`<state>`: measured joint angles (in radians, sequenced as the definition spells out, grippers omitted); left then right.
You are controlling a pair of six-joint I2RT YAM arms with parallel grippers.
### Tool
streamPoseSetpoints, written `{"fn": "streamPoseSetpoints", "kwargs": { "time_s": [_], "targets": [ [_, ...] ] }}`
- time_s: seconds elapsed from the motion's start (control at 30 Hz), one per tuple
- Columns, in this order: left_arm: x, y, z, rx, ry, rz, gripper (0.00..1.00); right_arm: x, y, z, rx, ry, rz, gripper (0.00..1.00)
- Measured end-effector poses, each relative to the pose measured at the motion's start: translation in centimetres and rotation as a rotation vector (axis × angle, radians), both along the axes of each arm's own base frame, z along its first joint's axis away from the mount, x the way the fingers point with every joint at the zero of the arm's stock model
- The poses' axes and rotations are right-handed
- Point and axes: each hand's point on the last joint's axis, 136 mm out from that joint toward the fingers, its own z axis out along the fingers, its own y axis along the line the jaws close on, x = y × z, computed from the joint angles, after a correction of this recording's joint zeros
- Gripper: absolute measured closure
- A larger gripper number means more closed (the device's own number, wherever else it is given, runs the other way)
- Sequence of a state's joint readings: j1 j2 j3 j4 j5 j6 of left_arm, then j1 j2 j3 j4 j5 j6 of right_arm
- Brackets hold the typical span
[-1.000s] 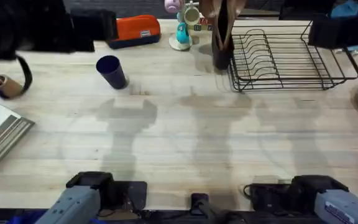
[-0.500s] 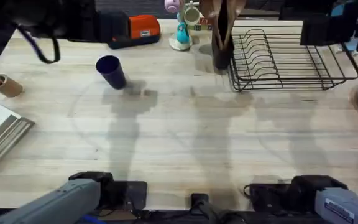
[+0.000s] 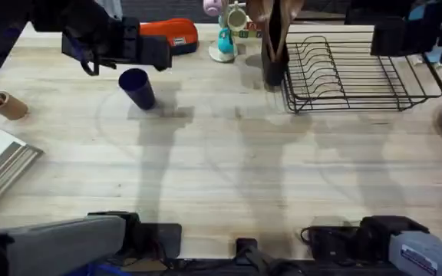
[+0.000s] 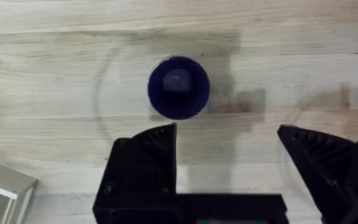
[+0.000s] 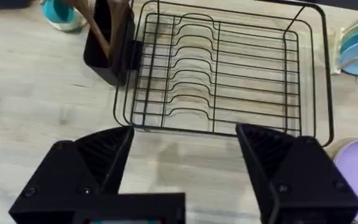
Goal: Pick up the cup on the table and put them onto the rack.
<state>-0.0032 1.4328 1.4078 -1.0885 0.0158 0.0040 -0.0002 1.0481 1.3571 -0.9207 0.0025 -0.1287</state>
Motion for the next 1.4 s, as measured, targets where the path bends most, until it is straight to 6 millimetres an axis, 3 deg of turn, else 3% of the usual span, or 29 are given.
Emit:
{"fn": "streamPoseSetpoints", "kwargs": {
  "time_s": [0.33,1.0,1.4],
  "targets": [
    [0.8,0.0,-1.5,-0.001,0.036,0.000,0.007,0.0,0.0,0.0,0.000,0.000,0.000,0.005],
    [3.3,-0.1,-8.6,-0.003,0.196,-0.002,0.008,0.0,0.0,0.0,0.000,0.000,0.000,0.005],
    [4.0,-0.2,-8.7,-0.008,0.175,-0.007,0.002,0.0,0.0,0.0,0.000,0.000,0.000,0.005]
  ]
}}
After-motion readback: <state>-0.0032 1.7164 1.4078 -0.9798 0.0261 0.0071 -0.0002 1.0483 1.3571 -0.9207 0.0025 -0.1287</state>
